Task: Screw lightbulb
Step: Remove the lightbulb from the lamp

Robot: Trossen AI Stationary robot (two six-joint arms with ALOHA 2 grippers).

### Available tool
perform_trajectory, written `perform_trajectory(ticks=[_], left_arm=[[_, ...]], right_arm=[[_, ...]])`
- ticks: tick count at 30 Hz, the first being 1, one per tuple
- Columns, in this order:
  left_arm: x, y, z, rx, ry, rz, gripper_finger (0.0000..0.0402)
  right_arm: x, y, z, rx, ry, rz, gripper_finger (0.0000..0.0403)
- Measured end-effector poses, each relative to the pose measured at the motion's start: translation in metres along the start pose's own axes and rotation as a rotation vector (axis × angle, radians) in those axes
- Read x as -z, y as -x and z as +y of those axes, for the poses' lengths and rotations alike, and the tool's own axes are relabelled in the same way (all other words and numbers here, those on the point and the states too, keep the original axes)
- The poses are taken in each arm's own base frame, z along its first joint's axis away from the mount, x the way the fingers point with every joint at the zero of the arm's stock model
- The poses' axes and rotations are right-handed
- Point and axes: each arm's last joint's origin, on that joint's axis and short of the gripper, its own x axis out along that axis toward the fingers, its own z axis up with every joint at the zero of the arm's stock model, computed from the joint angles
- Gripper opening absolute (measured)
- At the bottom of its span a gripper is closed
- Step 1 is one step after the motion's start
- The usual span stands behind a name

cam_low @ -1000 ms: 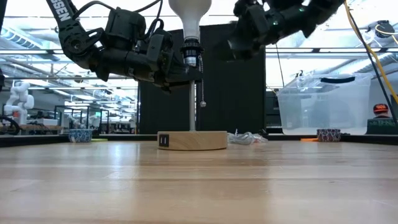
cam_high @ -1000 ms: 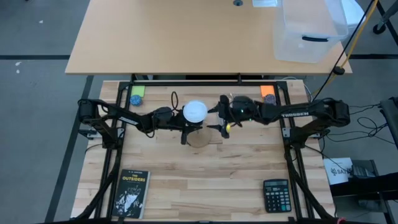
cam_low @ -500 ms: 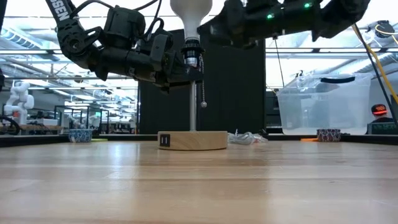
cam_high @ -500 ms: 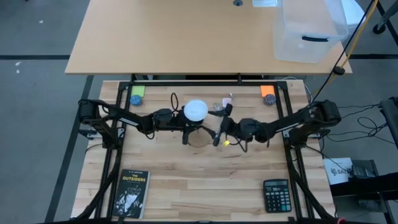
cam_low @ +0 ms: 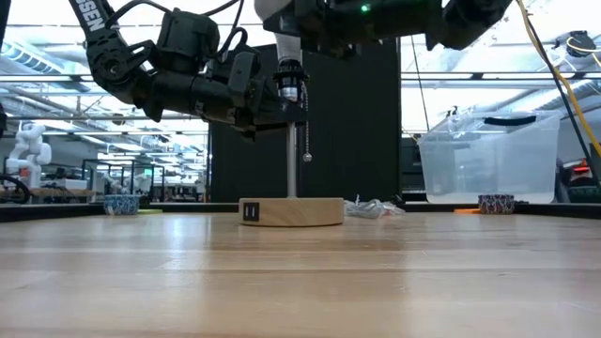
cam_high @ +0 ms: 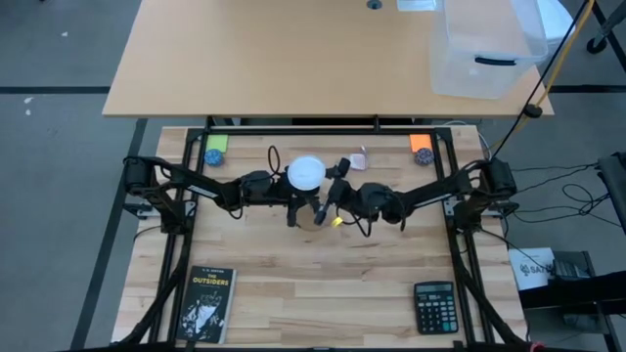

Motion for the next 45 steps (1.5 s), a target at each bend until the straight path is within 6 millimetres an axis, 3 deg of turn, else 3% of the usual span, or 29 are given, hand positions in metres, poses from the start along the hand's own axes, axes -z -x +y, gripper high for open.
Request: perform_trajectory(ticks=[6, 20, 38, 45], left_arm=[[0.0, 0.0, 0.0, 0.001, 0.0, 0.001, 0.0071], [0.001, 0.0, 0.0, 0.022, -0.002, 0.014, 0.0071], [0.001, 0.0, -0.003, 0.165, -0.033, 0.026, 0.0071], [0.002, 0.001, -0.005, 0.234, -0.037, 0.035, 0.0071]], right_arm=[[-0.003, -0.006, -0.007, -0.032, -0.017, -0.015, 0.0293], [-0.001, -0.012, -0.024, -0.123, -0.023, 0.03, 0.0184], [-0.008, -0.015, -0.068, -0.474, 0.027, 0.086, 0.0177], [-0.008, -0.015, -0.07, -0.561, -0.006, 0.08, 0.0177]])
